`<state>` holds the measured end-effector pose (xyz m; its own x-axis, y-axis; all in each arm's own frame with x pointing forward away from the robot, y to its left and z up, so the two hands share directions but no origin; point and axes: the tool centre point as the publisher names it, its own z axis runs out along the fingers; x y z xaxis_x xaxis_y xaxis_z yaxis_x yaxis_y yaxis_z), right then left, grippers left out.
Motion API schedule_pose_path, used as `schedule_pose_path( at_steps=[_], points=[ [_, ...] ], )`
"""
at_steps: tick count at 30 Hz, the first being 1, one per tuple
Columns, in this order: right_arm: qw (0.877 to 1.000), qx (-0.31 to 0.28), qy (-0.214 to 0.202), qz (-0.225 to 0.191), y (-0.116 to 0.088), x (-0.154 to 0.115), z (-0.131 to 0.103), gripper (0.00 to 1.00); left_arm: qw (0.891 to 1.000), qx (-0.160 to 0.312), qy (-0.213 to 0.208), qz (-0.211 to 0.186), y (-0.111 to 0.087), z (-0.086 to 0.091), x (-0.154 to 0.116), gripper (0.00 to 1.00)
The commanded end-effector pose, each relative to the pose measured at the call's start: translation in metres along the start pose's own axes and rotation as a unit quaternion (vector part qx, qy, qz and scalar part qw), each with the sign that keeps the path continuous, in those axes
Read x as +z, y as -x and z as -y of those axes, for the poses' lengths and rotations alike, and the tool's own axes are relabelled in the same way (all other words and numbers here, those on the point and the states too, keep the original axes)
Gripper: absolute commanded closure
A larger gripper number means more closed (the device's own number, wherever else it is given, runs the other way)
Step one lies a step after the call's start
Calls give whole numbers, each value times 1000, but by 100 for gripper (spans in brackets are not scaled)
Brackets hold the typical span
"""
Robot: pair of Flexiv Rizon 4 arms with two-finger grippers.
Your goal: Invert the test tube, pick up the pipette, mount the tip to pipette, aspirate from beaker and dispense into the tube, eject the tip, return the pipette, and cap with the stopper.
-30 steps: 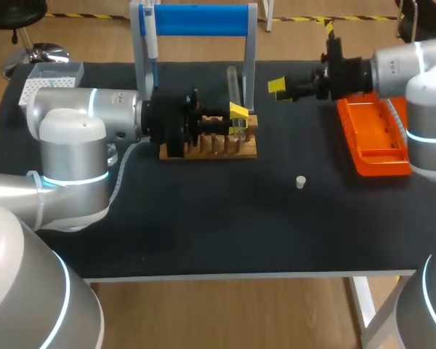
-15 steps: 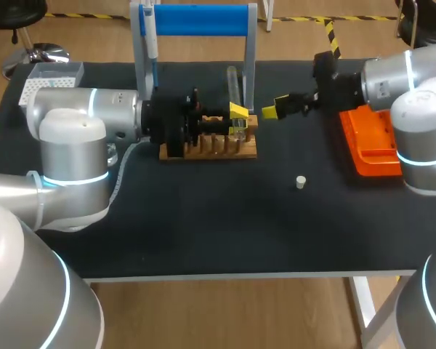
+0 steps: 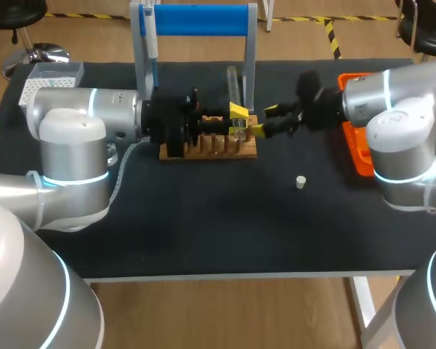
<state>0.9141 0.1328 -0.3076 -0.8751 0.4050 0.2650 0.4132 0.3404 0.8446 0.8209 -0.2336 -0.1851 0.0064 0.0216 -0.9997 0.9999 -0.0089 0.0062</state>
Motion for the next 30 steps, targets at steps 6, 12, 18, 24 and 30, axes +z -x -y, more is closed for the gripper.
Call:
schedule_pose_path(
  at_steps=[6,12,18,24,30],
  points=[
    [999,-29,-15,21,7,23,8,0,1000,0,0,-1,1,0,-1,100],
    [998,-43,-21,30,9,31,10,0,1000,0,0,-1,1,0,-1,100],
    [997,-64,-33,38,6,37,14,0,1000,0,0,-1,1,0,-1,100],
    [996,-64,-41,40,7,38,18,0,1000,0,0,-1,1,0,-1,100],
    [996,-68,-42,45,6,38,19,0,1000,0,0,-1,1,0,-1,100]
  ],
)
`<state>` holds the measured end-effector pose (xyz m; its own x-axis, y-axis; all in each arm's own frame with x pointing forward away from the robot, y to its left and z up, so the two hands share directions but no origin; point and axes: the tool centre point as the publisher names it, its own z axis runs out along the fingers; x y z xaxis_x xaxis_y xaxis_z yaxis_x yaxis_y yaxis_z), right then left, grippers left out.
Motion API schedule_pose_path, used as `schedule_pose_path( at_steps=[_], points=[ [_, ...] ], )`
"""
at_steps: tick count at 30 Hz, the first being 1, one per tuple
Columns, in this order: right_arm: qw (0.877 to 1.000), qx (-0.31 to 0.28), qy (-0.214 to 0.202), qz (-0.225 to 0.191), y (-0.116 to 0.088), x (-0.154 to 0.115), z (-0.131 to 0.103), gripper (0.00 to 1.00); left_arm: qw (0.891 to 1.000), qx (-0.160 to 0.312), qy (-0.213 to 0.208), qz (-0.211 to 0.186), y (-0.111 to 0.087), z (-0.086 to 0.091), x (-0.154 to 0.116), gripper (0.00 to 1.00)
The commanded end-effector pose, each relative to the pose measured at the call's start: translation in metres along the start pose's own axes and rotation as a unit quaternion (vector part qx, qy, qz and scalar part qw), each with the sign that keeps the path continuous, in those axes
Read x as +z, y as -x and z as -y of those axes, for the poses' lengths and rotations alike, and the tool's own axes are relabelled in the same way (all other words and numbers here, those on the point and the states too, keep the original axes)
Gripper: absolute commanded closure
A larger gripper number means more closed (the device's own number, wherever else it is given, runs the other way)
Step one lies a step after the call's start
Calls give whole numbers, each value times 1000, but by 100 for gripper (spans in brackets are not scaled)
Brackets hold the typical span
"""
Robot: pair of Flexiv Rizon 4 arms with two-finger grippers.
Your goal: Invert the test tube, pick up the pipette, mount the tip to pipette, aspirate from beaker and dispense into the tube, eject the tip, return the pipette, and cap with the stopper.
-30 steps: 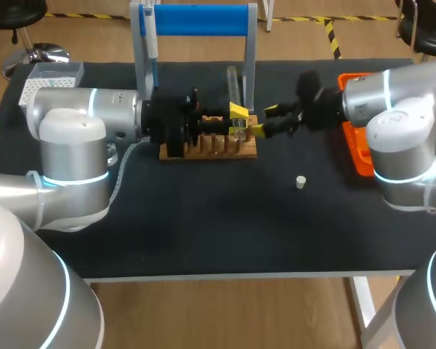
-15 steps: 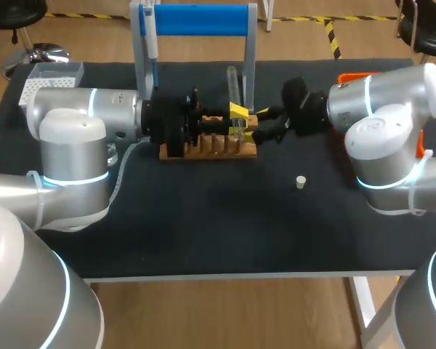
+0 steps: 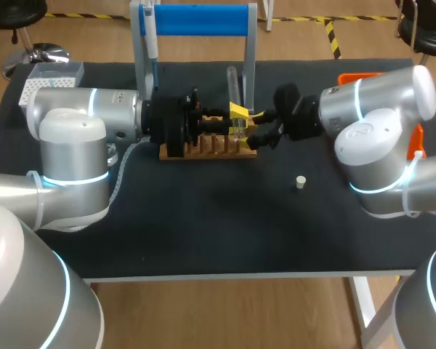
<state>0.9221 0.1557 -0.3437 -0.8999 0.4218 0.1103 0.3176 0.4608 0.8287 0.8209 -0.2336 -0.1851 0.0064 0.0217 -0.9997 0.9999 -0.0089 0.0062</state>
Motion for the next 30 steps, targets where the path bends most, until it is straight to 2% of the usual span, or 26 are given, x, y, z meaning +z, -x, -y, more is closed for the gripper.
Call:
schedule_pose_path(
  at_steps=[1,30],
  points=[
    [1000,-3,-3,4,-2,0,0,0,1000,0,0,-1,1,0,-1,100],
    [1000,-4,-6,8,-2,-1,1,0,1000,0,0,-1,1,0,-1,100]
  ],
)
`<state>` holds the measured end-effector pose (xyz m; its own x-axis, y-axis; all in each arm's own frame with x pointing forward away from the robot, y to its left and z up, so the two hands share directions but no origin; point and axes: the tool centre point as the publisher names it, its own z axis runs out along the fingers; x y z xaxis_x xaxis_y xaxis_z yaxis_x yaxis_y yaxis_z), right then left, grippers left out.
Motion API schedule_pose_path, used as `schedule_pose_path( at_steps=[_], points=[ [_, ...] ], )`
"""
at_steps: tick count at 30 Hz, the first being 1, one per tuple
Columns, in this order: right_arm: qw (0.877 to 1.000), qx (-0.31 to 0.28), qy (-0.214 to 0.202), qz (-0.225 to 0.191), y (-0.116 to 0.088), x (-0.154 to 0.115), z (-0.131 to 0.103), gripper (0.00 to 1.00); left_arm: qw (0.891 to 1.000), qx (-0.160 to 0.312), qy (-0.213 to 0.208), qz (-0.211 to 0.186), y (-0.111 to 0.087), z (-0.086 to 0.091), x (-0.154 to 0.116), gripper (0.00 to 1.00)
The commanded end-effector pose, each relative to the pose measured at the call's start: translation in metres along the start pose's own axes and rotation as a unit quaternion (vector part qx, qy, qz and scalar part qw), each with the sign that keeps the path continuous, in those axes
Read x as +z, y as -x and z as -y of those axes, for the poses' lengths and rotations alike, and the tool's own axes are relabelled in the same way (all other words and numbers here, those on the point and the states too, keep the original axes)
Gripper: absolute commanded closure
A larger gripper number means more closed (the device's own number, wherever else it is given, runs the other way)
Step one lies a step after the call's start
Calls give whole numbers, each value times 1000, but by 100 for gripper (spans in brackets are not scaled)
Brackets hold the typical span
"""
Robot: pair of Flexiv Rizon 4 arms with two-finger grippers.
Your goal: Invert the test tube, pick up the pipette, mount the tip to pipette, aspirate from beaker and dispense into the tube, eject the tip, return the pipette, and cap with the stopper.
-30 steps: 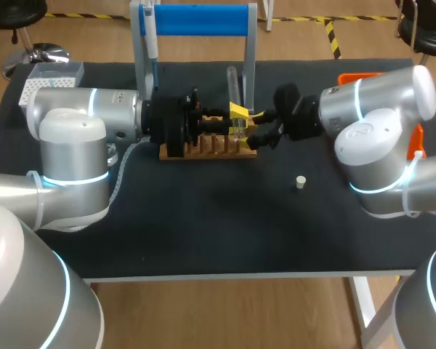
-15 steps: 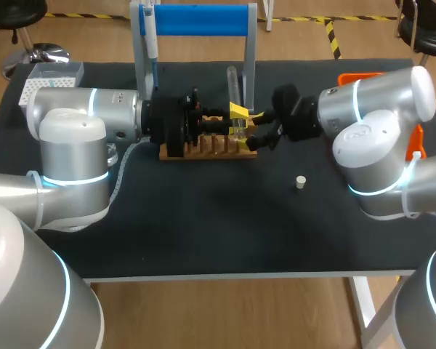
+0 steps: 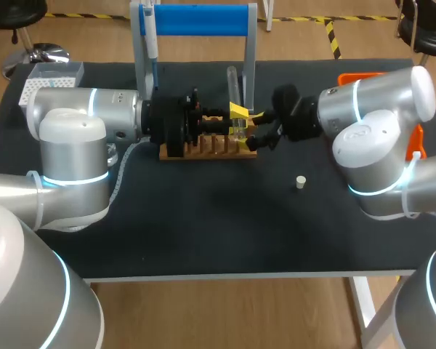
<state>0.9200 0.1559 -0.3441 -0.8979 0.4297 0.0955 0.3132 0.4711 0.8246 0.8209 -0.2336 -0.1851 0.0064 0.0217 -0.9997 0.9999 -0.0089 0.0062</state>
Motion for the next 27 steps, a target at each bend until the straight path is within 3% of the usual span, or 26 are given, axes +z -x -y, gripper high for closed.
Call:
schedule_pose_path(
  at_steps=[1,17,27],
  points=[
    [1000,0,-1,1,-1,-1,0,0,1000,0,0,-1,1,0,-1,100],
    [1000,0,-1,1,-1,-1,0,0,1000,0,0,-1,1,0,-1,100],
    [1000,0,-1,1,-1,-1,0,0,996,-83,-13,16,5,-16,-11,100]
  ],
)
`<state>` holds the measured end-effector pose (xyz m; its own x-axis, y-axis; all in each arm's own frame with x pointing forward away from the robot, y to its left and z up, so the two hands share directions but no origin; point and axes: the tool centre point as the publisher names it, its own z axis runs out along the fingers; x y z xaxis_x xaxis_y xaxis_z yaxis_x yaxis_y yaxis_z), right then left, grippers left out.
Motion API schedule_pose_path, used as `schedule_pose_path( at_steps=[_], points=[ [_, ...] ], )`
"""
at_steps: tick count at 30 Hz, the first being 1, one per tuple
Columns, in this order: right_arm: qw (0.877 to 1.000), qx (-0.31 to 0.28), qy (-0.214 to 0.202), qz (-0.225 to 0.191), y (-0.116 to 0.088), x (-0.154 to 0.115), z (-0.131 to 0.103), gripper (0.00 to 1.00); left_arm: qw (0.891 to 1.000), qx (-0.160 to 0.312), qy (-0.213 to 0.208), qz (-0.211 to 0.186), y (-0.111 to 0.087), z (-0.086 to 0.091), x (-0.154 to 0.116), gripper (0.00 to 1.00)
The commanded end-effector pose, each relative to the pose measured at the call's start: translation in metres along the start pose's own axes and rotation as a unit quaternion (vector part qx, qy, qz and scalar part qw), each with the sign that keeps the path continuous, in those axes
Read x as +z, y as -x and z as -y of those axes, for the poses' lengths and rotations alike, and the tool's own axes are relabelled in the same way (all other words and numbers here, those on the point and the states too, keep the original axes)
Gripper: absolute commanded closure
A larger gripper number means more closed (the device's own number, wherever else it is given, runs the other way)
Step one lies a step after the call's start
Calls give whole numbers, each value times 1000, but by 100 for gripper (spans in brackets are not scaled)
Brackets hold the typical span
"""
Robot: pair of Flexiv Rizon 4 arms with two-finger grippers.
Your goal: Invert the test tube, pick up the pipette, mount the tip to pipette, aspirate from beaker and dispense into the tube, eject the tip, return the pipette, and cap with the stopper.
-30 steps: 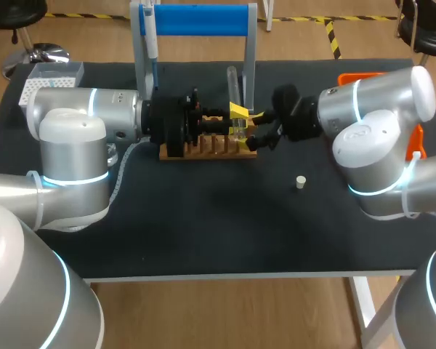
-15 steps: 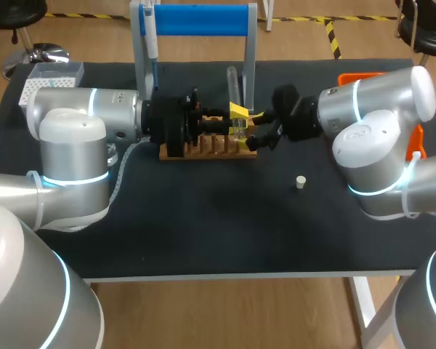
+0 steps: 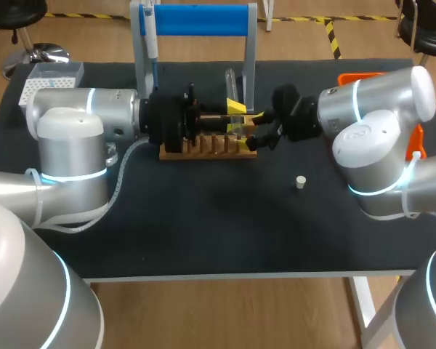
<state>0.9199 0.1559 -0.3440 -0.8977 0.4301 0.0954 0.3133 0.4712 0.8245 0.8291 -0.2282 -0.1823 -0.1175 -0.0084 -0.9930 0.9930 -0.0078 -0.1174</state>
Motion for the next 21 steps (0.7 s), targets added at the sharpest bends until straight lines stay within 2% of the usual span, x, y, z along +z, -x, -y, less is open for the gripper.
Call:
schedule_pose_path(
  at_steps=[1,5,14,17,21],
  points=[
    [1000,0,-1,0,0,-1,0,0,999,-32,-13,-4,4,-10,-6,100],
    [1000,0,-1,0,0,-1,0,0,994,-105,-17,-28,1,-21,-10,100],
    [1000,0,-1,0,0,-1,0,0,981,-191,-23,-32,3,-35,-13,100],
    [1000,0,-1,0,0,-1,0,0,974,-220,-21,-42,4,-38,-12,100],
    [1000,0,-1,0,0,-1,0,0,963,-268,-16,-33,3,-43,-13,100]
  ],
)
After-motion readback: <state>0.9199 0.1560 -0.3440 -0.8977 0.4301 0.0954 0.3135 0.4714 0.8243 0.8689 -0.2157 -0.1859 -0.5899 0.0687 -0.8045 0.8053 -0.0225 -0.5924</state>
